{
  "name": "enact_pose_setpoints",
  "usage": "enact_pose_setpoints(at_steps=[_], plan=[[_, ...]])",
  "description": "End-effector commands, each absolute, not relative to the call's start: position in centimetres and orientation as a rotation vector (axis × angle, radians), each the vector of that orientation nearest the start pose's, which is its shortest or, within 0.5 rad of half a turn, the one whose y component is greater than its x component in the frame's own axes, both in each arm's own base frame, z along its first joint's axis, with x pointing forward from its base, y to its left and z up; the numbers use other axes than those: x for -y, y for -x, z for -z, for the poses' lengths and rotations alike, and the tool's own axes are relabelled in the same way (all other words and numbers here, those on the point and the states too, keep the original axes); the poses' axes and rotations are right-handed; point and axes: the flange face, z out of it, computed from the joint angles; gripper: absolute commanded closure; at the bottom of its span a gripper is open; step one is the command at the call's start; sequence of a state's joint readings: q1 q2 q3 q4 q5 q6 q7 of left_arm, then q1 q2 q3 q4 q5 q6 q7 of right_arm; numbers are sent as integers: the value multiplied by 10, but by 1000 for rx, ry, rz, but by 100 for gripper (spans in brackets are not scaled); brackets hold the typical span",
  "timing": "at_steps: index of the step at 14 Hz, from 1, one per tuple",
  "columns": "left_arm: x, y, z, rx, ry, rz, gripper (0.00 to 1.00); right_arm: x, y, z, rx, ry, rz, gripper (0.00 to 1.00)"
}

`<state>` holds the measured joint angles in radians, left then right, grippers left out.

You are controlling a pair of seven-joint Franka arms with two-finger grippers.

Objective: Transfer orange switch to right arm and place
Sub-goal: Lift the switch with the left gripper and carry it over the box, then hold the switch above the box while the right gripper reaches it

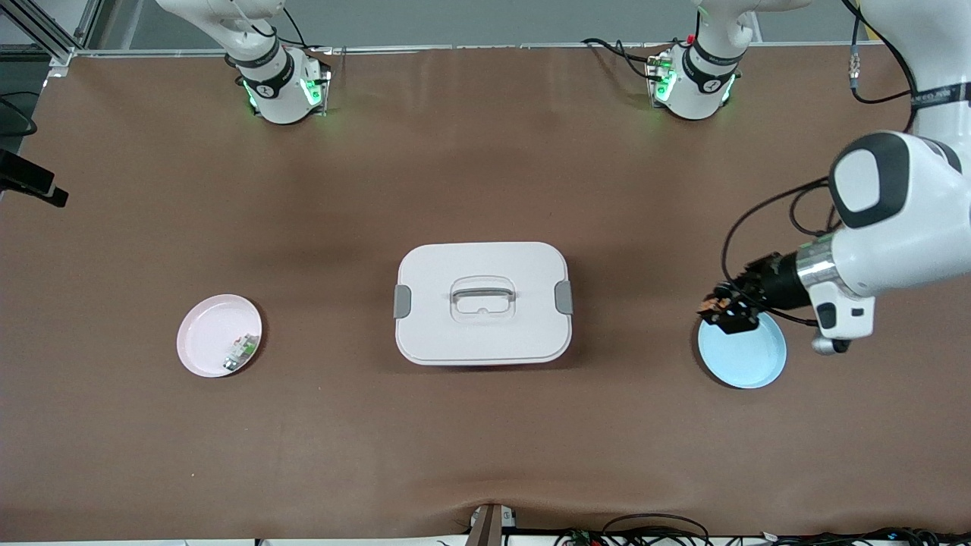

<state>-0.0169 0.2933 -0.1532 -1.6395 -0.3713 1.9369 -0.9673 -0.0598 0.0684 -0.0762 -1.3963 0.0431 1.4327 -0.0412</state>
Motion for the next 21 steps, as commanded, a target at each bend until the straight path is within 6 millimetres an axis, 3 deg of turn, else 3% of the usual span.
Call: enact_pose_setpoints(at_steps=[1,5,7,9,10,12,15,17,21], plan=[[166,-621,-472,1669,3032,-440,63,71,-561,-659,-149,3084,-23,0],[244,-604,-494,1760,2996,-548,63,68,-561,-660,-137,2977,-7,0],[281,-593,-496,1840,2944,-660,63,52,-560,-659,-116,2862,-27,0],[320,-579,-500,1848,2922,-695,63,29,-564,-632,-130,2667,-90,0],[327,-578,-498,1913,2872,-710,63,18,-569,-623,-198,2590,-70,0],[358,-570,-503,2076,2758,-767,63,-29,-570,-619,-237,2575,-28,0],[387,-568,-513,2261,2569,-921,63,-80,-572,-614,-272,2510,-27,0],[408,-570,-516,2368,2490,-1026,63,-88,-571,-608,-297,2438,-50,0],[463,-559,-506,2560,2462,-1044,62,-99,-556,-607,-322,2336,-36,0]])
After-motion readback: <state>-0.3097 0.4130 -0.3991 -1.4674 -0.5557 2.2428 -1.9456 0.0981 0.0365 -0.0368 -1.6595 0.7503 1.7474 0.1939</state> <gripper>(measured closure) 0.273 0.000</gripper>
